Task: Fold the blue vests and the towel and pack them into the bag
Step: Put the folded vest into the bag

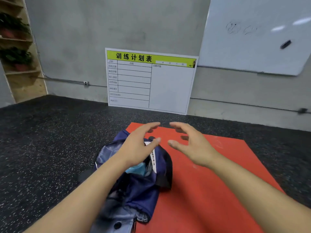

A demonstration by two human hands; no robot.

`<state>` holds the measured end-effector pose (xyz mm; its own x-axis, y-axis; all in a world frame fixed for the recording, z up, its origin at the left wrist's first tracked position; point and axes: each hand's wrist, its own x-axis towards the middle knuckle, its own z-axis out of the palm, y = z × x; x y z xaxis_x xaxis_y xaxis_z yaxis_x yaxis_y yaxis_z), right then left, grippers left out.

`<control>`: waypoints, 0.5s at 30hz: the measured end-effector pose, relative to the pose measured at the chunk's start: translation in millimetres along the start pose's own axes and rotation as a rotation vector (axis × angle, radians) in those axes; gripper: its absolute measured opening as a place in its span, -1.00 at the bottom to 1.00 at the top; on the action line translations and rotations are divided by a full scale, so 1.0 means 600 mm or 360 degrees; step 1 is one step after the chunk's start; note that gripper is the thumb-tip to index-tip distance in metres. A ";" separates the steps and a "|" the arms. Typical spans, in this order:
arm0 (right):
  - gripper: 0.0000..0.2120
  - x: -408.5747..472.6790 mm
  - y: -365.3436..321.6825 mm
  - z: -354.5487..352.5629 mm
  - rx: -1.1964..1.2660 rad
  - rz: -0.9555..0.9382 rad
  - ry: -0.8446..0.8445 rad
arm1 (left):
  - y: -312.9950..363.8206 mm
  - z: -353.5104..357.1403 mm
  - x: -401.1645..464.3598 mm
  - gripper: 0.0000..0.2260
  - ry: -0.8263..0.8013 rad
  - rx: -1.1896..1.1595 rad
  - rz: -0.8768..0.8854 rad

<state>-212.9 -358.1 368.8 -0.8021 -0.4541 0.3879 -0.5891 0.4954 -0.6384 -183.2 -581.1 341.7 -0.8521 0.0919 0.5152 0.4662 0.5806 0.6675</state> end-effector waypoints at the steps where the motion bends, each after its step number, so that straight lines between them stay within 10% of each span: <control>1: -0.46 -0.019 -0.002 -0.027 -0.0036 0.0014 0.0030 | 0.025 0.008 0.004 -0.57 -0.0018 -0.0011 0.0029; 15: -0.43 -0.490 -0.057 -0.500 -0.0640 0.0461 0.0423 | 0.482 0.300 0.010 -0.54 -0.0385 -0.0301 0.0609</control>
<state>14.1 -19.3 476.3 -0.9032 -0.0810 0.4216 -0.2900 0.8392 -0.4600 -96.4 -266.7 441.2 -0.6317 0.4683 0.6178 0.7725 0.3136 0.5522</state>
